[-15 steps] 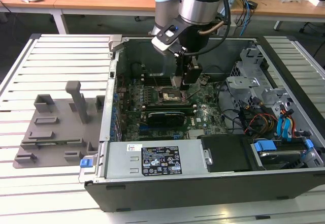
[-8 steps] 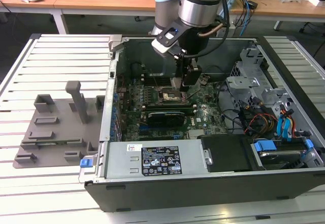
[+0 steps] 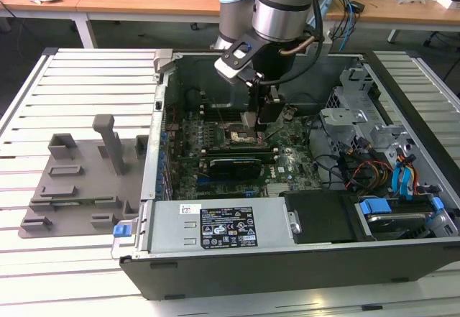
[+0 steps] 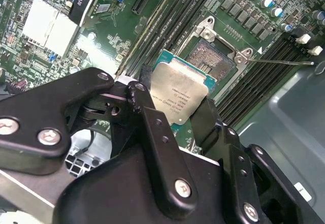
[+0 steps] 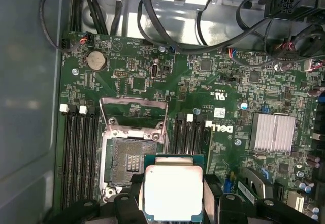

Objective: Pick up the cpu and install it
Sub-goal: 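Place the cpu into insertion slot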

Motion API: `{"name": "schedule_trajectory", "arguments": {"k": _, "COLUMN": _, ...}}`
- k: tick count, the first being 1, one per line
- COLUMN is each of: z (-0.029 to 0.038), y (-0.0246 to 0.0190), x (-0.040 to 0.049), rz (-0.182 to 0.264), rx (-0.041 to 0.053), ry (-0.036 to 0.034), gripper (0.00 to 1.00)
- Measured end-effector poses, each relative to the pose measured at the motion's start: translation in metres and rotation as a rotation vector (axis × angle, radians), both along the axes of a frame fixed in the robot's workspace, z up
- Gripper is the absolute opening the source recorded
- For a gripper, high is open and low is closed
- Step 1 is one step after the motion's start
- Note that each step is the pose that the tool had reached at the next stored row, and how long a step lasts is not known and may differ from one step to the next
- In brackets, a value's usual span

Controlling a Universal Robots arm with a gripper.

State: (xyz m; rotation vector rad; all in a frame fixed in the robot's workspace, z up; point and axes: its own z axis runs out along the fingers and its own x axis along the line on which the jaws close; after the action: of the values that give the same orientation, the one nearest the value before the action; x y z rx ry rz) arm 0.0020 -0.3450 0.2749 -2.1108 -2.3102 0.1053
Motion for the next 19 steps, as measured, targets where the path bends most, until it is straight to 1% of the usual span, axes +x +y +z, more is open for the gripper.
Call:
{"name": "schedule_trajectory", "arguments": {"k": 8, "z": -0.0073, "y": 0.0000, "x": 0.0000, "rz": 0.000, "rx": 0.0001, "ry": 0.0000, "gripper": 0.55}}
{"name": "schedule_trajectory", "arguments": {"k": 19, "z": -0.0154, "y": 0.0000, "x": 0.0000, "rz": 0.000, "rx": 0.0001, "ry": 0.0000, "gripper": 0.55}}
